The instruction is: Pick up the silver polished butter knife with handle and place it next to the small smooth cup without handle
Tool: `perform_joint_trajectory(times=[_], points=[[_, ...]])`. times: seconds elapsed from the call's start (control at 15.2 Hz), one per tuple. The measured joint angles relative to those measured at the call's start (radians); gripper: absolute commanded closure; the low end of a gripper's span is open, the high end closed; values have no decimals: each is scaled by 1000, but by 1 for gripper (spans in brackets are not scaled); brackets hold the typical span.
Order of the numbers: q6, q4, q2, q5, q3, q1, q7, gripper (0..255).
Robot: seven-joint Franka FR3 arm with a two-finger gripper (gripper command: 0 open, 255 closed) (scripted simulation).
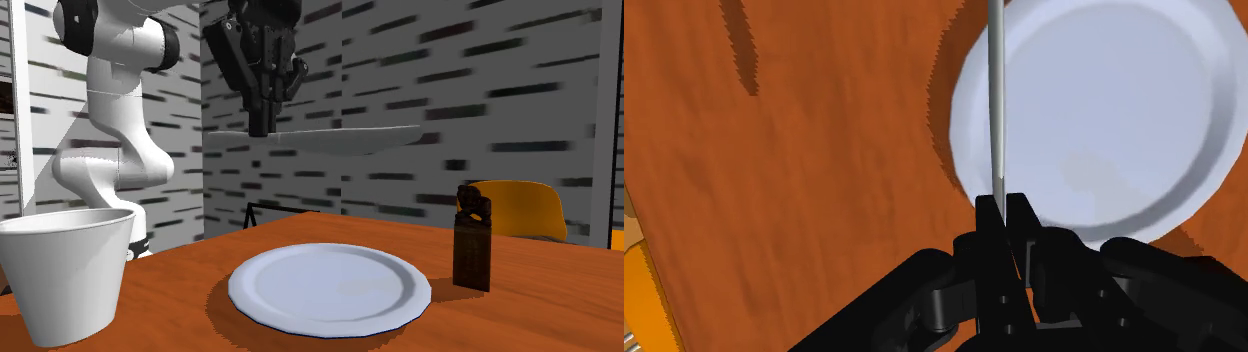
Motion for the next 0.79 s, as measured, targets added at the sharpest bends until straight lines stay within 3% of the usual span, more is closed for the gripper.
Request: perform_joint_trajectory(times=[0.53, 0.79], points=[[-43, 141, 96, -15, -58, -87, -152, 255], [-81, 267, 182, -26, -84, -127, -226, 255]])
